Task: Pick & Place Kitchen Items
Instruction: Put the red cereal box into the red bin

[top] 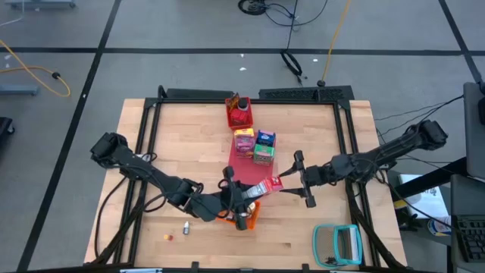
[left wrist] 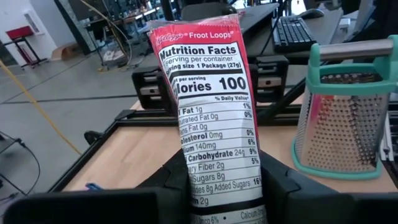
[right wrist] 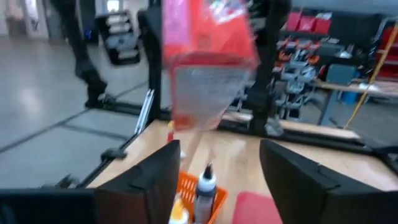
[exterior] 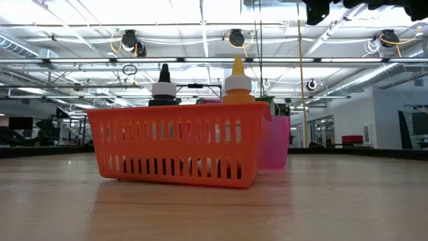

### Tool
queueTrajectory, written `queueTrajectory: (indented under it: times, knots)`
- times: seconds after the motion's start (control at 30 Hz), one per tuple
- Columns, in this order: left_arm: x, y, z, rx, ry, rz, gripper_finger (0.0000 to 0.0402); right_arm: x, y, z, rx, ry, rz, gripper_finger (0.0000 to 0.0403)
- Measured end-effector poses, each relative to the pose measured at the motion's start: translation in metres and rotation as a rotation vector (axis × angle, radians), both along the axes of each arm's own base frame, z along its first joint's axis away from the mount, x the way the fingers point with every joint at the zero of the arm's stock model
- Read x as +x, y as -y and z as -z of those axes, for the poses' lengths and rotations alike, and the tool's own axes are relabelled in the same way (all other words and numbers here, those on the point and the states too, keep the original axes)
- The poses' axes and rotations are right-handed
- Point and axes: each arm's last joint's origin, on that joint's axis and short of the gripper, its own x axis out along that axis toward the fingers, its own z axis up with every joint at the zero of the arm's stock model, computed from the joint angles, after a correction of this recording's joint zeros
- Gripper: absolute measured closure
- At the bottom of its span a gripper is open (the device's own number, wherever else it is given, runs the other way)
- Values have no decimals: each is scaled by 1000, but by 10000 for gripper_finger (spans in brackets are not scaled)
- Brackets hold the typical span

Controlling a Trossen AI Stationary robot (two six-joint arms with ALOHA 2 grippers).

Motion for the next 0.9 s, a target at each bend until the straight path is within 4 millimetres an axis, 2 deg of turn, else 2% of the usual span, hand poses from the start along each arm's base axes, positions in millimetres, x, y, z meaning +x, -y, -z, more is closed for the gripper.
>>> queueTrajectory:
  times: [0.17, 0.33, 0.53, 0.73, 0.9]
  knots:
    - [0, 0, 0, -1, 2, -1, 311, 5, 4, 2, 31, 46, 21, 159]
    - [0, -1, 0, -1, 1, -1, 319, 14, -1, 7, 47, 79, -58, 138]
    - [0, 0, 0, -3, 2, 3, 295, 24, 5, 11, 40, 122, -23, 127]
    - [0, 1, 0, -2, -2, 5, 317, 26, 8, 6, 73, 182, -101, 124]
    - [0, 0, 2, 4, -13, 2, 316, 25, 8, 5, 85, 189, -125, 123]
